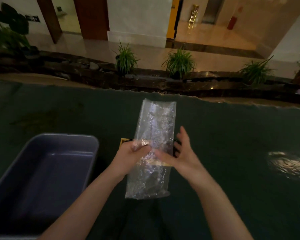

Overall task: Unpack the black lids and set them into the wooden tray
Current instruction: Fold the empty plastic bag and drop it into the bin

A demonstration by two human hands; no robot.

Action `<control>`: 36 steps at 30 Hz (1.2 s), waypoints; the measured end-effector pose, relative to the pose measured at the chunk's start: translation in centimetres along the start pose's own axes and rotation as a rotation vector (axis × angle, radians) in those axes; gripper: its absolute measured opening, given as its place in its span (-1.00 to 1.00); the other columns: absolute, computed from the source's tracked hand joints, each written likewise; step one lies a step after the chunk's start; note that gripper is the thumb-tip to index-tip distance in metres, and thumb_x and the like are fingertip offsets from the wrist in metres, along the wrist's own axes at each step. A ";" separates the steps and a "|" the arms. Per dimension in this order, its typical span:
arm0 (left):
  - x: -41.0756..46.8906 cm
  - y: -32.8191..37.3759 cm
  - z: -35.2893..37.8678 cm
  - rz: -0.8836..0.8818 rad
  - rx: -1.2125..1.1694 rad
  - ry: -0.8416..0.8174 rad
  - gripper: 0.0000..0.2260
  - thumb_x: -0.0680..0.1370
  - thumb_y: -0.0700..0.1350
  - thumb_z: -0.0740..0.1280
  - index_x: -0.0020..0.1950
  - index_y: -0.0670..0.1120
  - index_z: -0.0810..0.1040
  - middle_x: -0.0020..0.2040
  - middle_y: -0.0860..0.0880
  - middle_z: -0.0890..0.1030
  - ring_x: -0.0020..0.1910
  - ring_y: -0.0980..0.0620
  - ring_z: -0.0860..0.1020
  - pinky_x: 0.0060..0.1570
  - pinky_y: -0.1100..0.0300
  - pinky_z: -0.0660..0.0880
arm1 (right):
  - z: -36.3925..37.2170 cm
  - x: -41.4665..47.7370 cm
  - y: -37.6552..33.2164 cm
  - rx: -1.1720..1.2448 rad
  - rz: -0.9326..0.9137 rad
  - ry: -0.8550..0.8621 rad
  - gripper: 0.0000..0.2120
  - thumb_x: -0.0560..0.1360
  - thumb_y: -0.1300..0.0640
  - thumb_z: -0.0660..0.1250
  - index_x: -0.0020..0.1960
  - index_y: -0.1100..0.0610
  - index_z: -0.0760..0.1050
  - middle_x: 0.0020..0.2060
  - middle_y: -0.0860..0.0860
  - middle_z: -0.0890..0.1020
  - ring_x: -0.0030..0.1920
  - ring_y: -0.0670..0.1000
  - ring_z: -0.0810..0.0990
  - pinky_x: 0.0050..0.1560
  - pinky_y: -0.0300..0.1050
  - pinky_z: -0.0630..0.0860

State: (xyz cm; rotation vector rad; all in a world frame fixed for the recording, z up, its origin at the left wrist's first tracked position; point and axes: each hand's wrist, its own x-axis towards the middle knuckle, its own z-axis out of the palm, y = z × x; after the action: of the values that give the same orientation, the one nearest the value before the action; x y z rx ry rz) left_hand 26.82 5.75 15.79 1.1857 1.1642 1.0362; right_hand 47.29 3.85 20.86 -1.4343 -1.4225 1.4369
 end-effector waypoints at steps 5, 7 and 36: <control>-0.1 0.2 -1.0 -0.090 -0.269 -0.158 -0.79 0.55 -0.08 0.46 0.13 -0.15 0.71 0.04 -0.18 0.75 0.03 -0.15 0.72 0.01 0.08 0.64 | -1.1 1.3 1.8 0.305 0.084 -0.147 -0.25 0.37 -0.11 0.60 0.48 0.08 0.47 0.32 0.09 0.66 0.33 0.15 0.63 0.45 0.24 0.43; 0.0 0.1 -1.6 -0.115 -0.312 -0.232 -0.76 0.55 -0.06 0.45 0.16 -0.14 0.70 0.08 -0.19 0.73 0.08 -0.18 0.70 0.10 -0.01 0.62 | -1.2 1.5 2.4 0.307 0.027 -0.194 -0.50 0.46 -0.02 0.54 0.34 0.17 0.61 0.25 0.17 0.69 0.29 0.19 0.65 0.41 0.18 0.48; -0.3 3.1 -4.9 0.070 -0.258 -0.193 -0.60 0.49 -0.02 0.40 0.34 0.04 0.60 0.22 -0.07 0.67 0.20 -0.09 0.65 0.12 0.01 0.62 | -2.2 3.3 0.3 0.067 -0.271 -0.063 -0.82 0.48 -0.06 0.50 -0.04 0.03 0.64 -0.11 0.08 0.68 -0.12 0.18 0.63 -0.03 0.25 0.57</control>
State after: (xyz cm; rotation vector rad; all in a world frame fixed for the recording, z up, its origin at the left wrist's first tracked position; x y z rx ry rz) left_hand 21.95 6.38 18.92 1.1002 0.8172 1.0638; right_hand 48.81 7.47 20.22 -1.1149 -1.5270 1.3529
